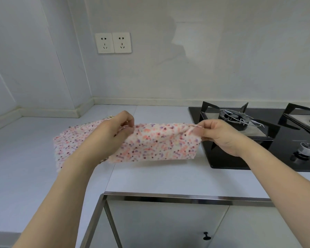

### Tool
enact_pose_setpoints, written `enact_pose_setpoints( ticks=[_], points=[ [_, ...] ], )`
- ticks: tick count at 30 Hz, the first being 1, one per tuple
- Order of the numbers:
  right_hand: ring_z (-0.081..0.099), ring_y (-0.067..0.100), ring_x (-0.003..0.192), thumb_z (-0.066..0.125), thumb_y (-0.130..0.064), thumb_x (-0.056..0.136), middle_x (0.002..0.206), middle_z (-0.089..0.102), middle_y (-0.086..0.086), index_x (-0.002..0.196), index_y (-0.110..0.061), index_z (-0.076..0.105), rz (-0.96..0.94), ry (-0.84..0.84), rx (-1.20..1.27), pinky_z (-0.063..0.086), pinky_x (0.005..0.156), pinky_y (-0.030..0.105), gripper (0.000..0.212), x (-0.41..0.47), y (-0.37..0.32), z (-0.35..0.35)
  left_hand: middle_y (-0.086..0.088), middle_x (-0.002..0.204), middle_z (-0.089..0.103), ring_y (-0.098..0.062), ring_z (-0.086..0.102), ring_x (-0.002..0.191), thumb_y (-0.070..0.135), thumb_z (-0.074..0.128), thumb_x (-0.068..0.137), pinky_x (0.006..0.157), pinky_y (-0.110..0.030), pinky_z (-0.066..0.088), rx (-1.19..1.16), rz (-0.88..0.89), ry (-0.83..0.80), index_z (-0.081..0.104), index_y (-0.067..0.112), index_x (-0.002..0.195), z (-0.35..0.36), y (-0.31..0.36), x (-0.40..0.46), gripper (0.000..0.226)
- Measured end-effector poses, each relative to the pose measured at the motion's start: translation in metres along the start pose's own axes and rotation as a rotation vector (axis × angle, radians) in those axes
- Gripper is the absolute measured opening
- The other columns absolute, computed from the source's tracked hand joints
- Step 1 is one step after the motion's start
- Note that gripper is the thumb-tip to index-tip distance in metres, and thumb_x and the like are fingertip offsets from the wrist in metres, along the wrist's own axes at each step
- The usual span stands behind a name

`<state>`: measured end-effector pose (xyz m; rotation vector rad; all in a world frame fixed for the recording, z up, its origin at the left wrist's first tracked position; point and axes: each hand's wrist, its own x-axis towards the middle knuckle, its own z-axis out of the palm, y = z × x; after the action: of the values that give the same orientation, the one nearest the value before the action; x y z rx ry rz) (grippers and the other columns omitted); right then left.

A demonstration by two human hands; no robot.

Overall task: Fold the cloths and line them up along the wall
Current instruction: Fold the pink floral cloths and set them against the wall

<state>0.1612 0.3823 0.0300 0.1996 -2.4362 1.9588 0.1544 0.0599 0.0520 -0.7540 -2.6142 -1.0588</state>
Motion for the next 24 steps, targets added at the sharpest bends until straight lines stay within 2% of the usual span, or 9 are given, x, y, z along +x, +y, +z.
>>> enact_pose_setpoints(
  ticks=[4, 7, 11, 14, 16, 19, 21, 24],
  points=[
    [0.059, 0.015, 0.083, 0.075, -0.031, 0.064, 0.08, 0.069, -0.001, 0.077, -0.013, 0.068, 0.004, 0.005, 0.022, 0.042, 0.09, 0.037, 0.023, -0.003, -0.002, -0.002, 0.005, 0.087, 0.066, -0.023, 0.06, 0.072, 0.025, 0.053, 0.097, 0.064, -0.043, 0.053, 0.022, -0.014, -0.029, 0.053, 0.036, 0.091, 0.003, -0.001, 0.001, 0.013],
    [0.059, 0.017, 0.083, 0.075, -0.03, 0.064, 0.077, 0.07, -0.001, 0.076, -0.011, 0.066, 0.006, 0.024, -0.017, 0.042, 0.093, 0.039, 0.024, -0.005, -0.003, -0.002, 0.008, 0.081, 0.064, -0.013, 0.059, 0.067, 0.031, 0.056, 0.095, 0.061, -0.037, 0.054, 0.02, -0.061, -0.057, 0.053, 0.036, 0.092, 0.004, -0.008, 0.003, 0.007],
    [0.061, 0.016, 0.08, 0.077, -0.031, 0.064, 0.076, 0.071, 0.0, 0.074, -0.011, 0.063, 0.004, 0.05, -0.059, 0.043, 0.092, 0.036, 0.027, -0.009, 0.0, -0.005, 0.005, 0.085, 0.066, -0.021, 0.061, 0.069, 0.031, 0.058, 0.094, 0.065, -0.042, 0.054, 0.027, -0.132, -0.077, 0.055, 0.036, 0.092, 0.002, -0.012, 0.001, 0.006],
    [0.061, 0.014, 0.08, 0.07, -0.017, 0.079, 0.078, 0.07, -0.002, 0.082, -0.009, 0.064, -0.006, 0.069, -0.037, 0.049, 0.083, 0.028, 0.01, -0.009, 0.002, -0.008, 0.004, 0.081, 0.066, -0.024, 0.062, 0.07, 0.028, 0.058, 0.095, 0.067, -0.044, 0.054, 0.04, -0.144, -0.071, 0.061, 0.031, 0.089, 0.002, -0.007, 0.0, 0.007],
    [0.063, 0.012, 0.081, 0.062, -0.011, 0.088, 0.082, 0.069, -0.003, 0.088, -0.01, 0.064, -0.001, 0.078, 0.015, 0.052, 0.076, 0.025, 0.002, -0.011, 0.002, -0.009, 0.001, 0.074, 0.066, -0.022, 0.057, 0.062, 0.025, 0.058, 0.095, 0.061, -0.037, 0.051, -0.043, -0.151, -0.084, 0.064, 0.025, 0.088, 0.002, -0.003, 0.0, 0.009],
    [0.063, 0.012, 0.08, 0.056, -0.014, 0.094, 0.087, 0.068, 0.0, 0.095, -0.01, 0.063, 0.038, 0.126, 0.105, 0.051, 0.075, 0.028, 0.008, -0.01, -0.001, -0.012, 0.003, 0.057, 0.052, -0.01, 0.044, 0.049, 0.018, 0.057, 0.096, 0.046, -0.017, 0.04, -0.248, -0.205, -0.147, 0.063, 0.016, 0.091, 0.003, 0.002, 0.001, 0.009],
    [0.064, 0.016, 0.084, 0.055, -0.017, 0.095, 0.093, 0.068, 0.003, 0.101, -0.006, 0.062, 0.107, 0.168, 0.087, 0.051, 0.08, 0.033, 0.014, -0.002, 0.002, -0.011, 0.005, 0.054, 0.046, -0.01, 0.041, 0.048, 0.017, 0.054, 0.098, 0.046, -0.016, 0.038, -0.295, -0.232, -0.178, 0.06, 0.016, 0.095, 0.007, 0.0, 0.003, 0.007],
    [0.062, 0.025, 0.096, 0.056, -0.02, 0.095, 0.105, 0.066, 0.009, 0.104, -0.005, 0.062, 0.232, 0.275, -0.181, 0.05, 0.09, 0.042, 0.018, 0.02, 0.016, 0.003, -0.001, 0.063, 0.048, -0.014, 0.044, 0.055, 0.019, 0.048, 0.1, 0.051, -0.023, 0.041, -0.164, -0.255, -0.168, 0.056, 0.026, 0.093, 0.024, -0.013, 0.006, 0.013]
  ],
)
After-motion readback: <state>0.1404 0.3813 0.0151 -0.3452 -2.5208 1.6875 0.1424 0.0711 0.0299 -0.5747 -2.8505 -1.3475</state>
